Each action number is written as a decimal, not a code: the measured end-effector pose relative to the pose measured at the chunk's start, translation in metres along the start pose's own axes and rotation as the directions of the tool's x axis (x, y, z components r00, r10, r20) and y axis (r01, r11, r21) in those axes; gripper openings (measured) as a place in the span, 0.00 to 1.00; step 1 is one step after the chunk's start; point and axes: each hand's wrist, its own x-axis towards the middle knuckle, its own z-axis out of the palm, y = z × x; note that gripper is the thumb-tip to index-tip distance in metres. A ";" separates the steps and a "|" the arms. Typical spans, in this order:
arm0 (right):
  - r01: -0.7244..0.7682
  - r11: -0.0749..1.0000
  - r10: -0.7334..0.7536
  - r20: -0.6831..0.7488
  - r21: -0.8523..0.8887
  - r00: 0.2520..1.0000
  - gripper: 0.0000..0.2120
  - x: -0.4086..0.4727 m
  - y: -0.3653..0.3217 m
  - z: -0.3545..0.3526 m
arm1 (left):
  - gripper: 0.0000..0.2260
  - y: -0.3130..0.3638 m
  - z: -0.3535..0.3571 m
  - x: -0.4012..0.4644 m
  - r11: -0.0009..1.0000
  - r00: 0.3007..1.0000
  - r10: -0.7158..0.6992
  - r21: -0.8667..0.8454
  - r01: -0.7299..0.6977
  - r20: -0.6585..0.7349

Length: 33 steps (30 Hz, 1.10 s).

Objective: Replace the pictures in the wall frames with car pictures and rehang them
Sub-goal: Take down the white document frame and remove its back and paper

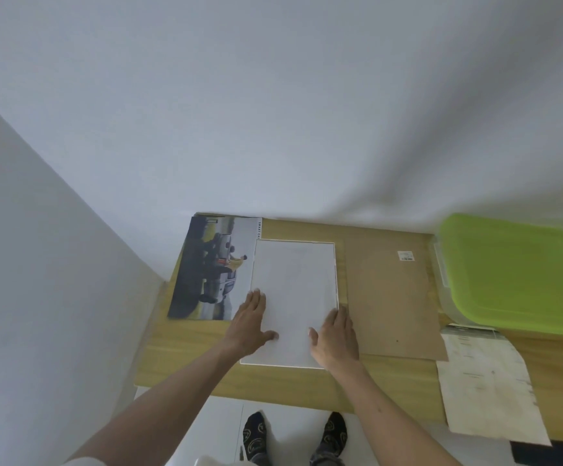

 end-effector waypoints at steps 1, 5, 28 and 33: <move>-0.013 1.000 0.013 0.000 0.022 1.000 0.37 0.000 -0.003 0.001 | 0.45 -0.001 0.000 0.001 1.000 1.000 0.002 -0.022 -0.002 0.000; -0.043 0.988 0.048 -0.033 0.145 0.998 0.32 -0.004 -0.014 -0.001 | 0.43 -0.002 0.004 0.004 0.999 0.999 0.005 -0.054 -0.007 -0.045; -0.223 0.127 0.269 0.183 0.967 0.946 0.11 -0.010 0.010 -0.038 | 0.28 -0.006 -0.004 -0.016 0.889 0.949 -0.174 -0.457 0.036 -0.264; -0.210 0.002 0.205 0.205 0.978 0.957 0.12 -0.020 0.028 -0.041 | 0.24 0.011 -0.013 -0.025 0.761 0.941 -0.279 -0.642 0.095 -0.192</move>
